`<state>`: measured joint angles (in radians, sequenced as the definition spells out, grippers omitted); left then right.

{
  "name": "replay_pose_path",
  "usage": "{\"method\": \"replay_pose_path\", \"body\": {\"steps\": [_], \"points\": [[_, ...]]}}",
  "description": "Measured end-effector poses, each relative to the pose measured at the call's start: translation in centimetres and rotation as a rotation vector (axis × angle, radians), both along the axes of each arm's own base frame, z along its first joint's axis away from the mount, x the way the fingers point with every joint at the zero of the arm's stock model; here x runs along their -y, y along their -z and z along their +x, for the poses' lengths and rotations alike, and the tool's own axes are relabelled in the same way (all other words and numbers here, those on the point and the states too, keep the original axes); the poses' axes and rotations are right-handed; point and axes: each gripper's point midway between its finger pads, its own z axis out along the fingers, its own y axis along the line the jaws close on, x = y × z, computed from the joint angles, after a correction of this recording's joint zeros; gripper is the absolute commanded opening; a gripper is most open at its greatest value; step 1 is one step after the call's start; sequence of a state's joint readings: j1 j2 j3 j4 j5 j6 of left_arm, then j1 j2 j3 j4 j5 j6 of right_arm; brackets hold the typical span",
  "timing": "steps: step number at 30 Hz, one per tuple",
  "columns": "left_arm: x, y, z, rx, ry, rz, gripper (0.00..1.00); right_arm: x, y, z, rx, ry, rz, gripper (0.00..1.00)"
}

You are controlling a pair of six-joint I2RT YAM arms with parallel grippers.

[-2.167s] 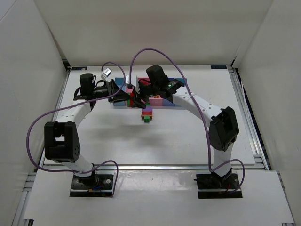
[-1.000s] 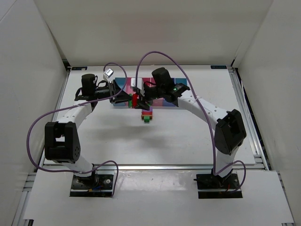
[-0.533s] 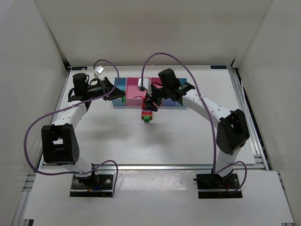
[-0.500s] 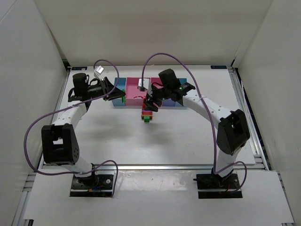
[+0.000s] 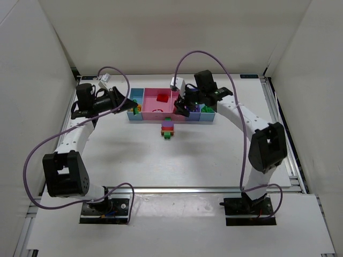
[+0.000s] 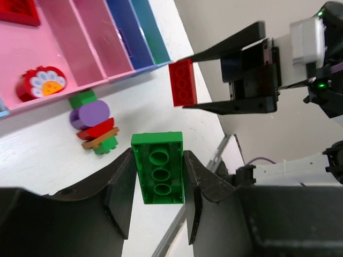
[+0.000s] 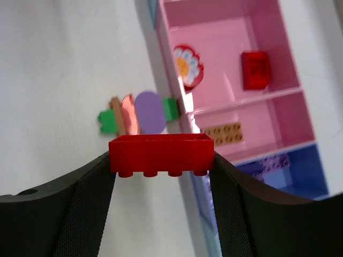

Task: Sort the legos into containers by color

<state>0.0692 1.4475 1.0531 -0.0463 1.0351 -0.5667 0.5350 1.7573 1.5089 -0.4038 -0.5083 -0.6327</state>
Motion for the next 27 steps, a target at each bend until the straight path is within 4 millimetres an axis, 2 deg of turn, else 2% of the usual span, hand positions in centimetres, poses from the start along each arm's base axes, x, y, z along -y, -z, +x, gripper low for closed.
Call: {"method": "replay_pose_path", "body": {"steps": [4,8,11,15,18,19,20,23,27], "points": [[-1.2,0.3,0.3,-0.003,-0.047,0.023,0.23,-2.4,-0.9,3.1,0.014,0.003,0.043,0.34],[-2.1,0.9,0.6,-0.025,-0.083,0.039,0.23,-5.2,-0.2,6.1,0.004,0.013,0.080,0.34],[-2.7,1.2,0.6,-0.037,-0.097,0.047,0.23,-6.6,1.9,7.4,-0.028,0.021,0.081,0.37],[-3.1,1.3,0.6,-0.045,-0.108,0.052,0.23,-7.5,5.4,7.7,-0.088,0.030,0.060,0.41],[-3.3,1.2,0.7,-0.042,-0.112,0.054,0.24,-8.0,7.5,7.9,-0.122,0.034,0.045,0.57],[-3.3,1.2,0.7,-0.044,-0.113,0.055,0.24,-8.2,8.1,8.0,-0.129,0.035,0.041,0.71],[-3.4,1.3,0.7,-0.044,-0.114,0.055,0.24,-8.5,8.2,8.0,-0.131,0.031,0.047,0.76],[-3.4,1.3,0.6,-0.050,-0.116,0.055,0.24,-8.7,8.0,8.3,-0.119,0.038,0.047,0.89],[-3.5,1.3,0.7,-0.049,-0.116,0.054,0.24,-8.8,7.9,8.5,-0.108,0.047,0.045,0.98]]}}
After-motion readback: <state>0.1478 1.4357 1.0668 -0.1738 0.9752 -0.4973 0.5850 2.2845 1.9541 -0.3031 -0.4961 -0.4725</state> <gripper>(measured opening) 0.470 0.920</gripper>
